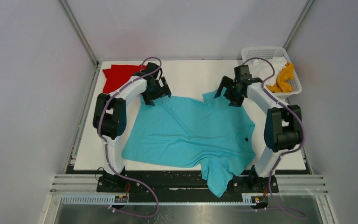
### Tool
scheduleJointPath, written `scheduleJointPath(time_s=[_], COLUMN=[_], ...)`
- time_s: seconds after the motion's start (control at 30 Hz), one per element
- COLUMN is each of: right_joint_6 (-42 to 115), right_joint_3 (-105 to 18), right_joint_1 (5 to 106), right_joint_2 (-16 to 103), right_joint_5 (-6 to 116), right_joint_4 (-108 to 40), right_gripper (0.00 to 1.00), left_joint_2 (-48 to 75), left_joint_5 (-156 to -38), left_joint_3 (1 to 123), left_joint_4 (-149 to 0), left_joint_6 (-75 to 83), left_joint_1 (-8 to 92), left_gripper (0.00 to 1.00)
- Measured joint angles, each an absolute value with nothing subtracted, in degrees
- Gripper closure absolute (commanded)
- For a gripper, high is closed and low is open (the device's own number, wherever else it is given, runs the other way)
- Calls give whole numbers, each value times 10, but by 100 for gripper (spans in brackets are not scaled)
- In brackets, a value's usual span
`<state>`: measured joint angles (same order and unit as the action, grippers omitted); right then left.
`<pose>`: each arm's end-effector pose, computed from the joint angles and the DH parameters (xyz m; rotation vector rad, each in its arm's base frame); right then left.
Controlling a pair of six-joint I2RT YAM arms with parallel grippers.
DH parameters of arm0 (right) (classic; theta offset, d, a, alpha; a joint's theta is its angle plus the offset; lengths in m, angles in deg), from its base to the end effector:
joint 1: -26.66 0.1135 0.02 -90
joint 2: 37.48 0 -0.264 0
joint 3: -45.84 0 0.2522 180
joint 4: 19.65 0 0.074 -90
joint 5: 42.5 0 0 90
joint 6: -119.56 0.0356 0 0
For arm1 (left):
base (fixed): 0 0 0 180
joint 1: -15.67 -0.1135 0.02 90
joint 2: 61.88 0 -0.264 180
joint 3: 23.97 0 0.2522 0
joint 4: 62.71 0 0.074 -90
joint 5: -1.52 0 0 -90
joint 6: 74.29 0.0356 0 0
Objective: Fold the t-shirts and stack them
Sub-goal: Flatten out the tshirt
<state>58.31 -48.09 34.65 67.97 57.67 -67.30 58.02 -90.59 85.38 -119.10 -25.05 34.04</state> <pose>0.3886 0.0609 0.2240 0.4135 2.6180 0.4540 0.4195 -0.1407 0.1954 -0.5316 2.7402 -0.3257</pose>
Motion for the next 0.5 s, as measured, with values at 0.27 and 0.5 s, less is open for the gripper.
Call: scheduleJointPath(time_s=[0.27, 0.5], right_joint_6=[734, 777], right_joint_3=[-253, -302], right_joint_1=[427, 421], right_joint_2=[610, 657], right_joint_5=[583, 581], right_joint_4=[-555, -522], right_gripper=[1, 1], left_joint_2=[420, 440], left_joint_5=[-905, -915], left_joint_3=[674, 632], left_joint_4=[-1137, -1122], left_joint_6=[-253, -255], left_joint_1=[340, 340], left_gripper=[1, 1])
